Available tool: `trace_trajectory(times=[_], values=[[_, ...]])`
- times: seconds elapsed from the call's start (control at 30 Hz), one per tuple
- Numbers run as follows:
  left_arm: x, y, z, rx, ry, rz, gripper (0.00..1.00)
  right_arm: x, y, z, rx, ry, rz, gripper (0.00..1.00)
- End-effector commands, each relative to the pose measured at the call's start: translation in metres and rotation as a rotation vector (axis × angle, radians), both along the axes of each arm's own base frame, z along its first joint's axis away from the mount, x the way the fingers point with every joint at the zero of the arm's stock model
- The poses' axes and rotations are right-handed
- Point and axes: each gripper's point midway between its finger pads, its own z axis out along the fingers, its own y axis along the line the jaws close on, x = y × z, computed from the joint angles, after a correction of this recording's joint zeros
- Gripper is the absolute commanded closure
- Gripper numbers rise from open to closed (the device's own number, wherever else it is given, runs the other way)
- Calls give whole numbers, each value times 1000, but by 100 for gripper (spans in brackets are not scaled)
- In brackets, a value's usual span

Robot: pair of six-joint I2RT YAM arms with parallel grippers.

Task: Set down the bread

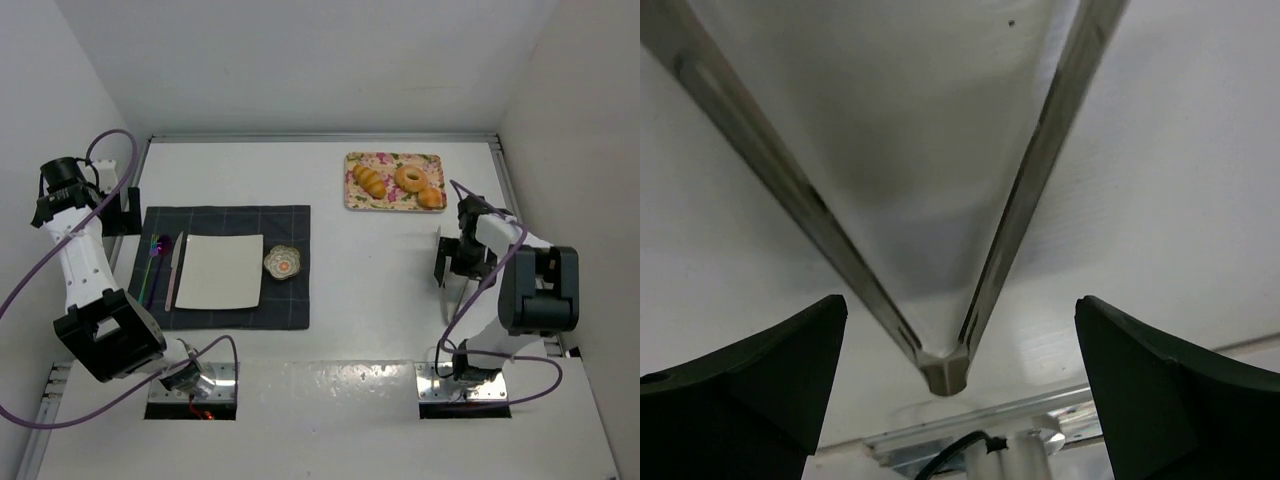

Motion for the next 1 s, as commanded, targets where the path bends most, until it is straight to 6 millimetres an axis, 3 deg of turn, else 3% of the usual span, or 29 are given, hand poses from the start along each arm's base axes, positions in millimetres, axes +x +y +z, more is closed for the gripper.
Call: trace_trajectory(times=[0.0, 0.2, 0.3, 0.33, 0.43, 0.6, 0.77, 0.97], values=[[15, 4, 6, 5, -41, -16, 0, 24, -16, -7, -94, -52, 43, 5], [21, 5, 20, 15, -75, -13, 0, 42, -12, -23, -66, -73, 95, 9], [17, 5, 21, 21, -71, -7, 0, 44, -11, -30, -60, -82, 109, 19], [16, 5, 18, 21, -61, -14, 0, 46, -11, -32, -55, -88, 125, 30], [12, 7, 25, 46, -71, -2, 0, 40, -11, -37, -46, -63, 121, 44], [8, 6, 23, 53, -57, -4, 0, 37, -7, -35, -30, -77, 120, 40], [7, 6, 26, 64, -62, -11, 0, 31, -2, -37, 0, -55, 126, 16], [3, 6, 34, 86, -71, -11, 0, 19, 5, -39, 21, -89, 72, 16]])
